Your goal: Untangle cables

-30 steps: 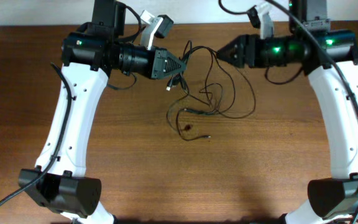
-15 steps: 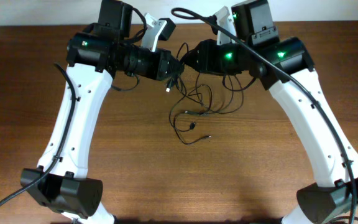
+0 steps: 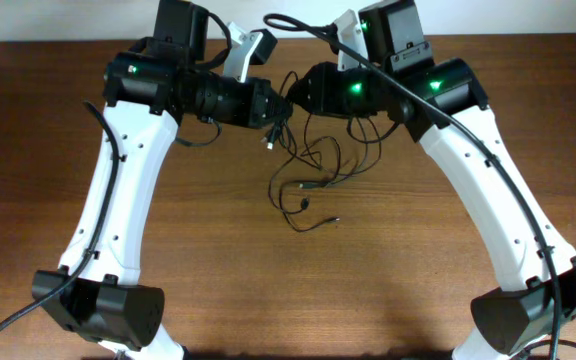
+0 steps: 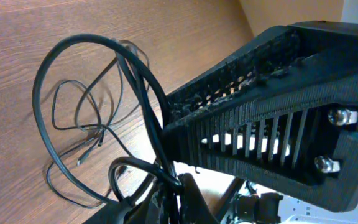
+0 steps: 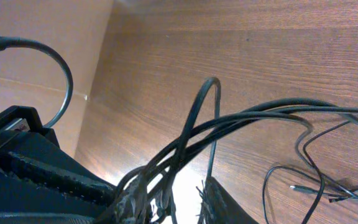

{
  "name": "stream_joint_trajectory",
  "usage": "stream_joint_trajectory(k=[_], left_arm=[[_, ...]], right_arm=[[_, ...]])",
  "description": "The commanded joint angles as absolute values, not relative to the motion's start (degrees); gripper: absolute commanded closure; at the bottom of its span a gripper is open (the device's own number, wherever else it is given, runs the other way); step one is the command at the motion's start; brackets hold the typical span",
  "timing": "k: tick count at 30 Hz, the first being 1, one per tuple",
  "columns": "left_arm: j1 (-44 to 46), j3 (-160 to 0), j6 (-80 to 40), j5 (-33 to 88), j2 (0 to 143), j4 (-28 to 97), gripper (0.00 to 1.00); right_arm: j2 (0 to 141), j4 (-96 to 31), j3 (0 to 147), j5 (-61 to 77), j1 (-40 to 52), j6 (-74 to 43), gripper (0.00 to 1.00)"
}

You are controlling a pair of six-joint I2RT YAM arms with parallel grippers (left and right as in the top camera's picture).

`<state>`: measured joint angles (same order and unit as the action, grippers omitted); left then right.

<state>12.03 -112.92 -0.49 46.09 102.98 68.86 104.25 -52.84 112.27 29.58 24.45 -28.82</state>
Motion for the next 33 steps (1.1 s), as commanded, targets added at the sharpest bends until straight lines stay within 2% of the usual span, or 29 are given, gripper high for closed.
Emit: stream_joint_trajectory(k=[1, 4, 6, 15, 22, 28, 29, 30, 31, 32, 33], left_arm=[[12.8, -113.5, -0.4, 57.6, 102.4, 67.8, 1.00], [12.7, -113.5, -0.4, 62.4, 102.4, 67.4, 1.00], [12.7, -113.5, -0.4, 63.6, 102.4, 67.3, 1.00], [12.2, -113.5, -0.4, 45.8, 102.4, 68.7, 1.00], [12.2, -113.5, -0.4, 42.1, 102.4, 69.6, 1.00], [12.2, -113.5, -0.2, 42.2, 102.4, 70.9, 1.00], [12.2, -113.5, -0.2, 42.2, 102.4, 70.9, 1.00], [12.2, -113.5, -0.2, 42.2, 102.4, 70.9, 1.00], [12.2, -113.5, -0.2, 42.2, 102.4, 70.8, 1.00], [12.2, -113.5, -0.2, 42.2, 102.4, 70.8, 1.00], [12.2, -113.5, -0.2, 42.2, 102.4, 70.9, 1.00]], right_arm=[[106.5, -52.9, 112.4, 30.1, 26.7, -29.0, 0.73], [106.5, -52.2, 112.4, 30.1, 26.7, -29.0, 0.82], [106.5, -52.2, 112.4, 30.1, 26.6, -29.0, 0.96], [104.3, -55.6, 112.5, 30.8, 19.4, -25.3, 0.96], [95.6, -57.5, 112.5, 36.9, 7.9, -23.8, 0.96], [94.2, -61.4, 112.5, 33.6, -3.1, -22.7, 0.95], [94.2, -62.1, 112.5, 33.6, -3.5, -22.7, 0.87], [94.2, -62.6, 112.5, 33.6, -3.4, -21.4, 0.67], [94.2, -63.7, 112.5, 33.6, -3.3, -21.2, 0.41], [94.2, -64.6, 112.5, 33.6, -2.9, -21.2, 0.26], [94.2, -65.0, 112.5, 33.6, -2.6, -21.2, 0.20]])
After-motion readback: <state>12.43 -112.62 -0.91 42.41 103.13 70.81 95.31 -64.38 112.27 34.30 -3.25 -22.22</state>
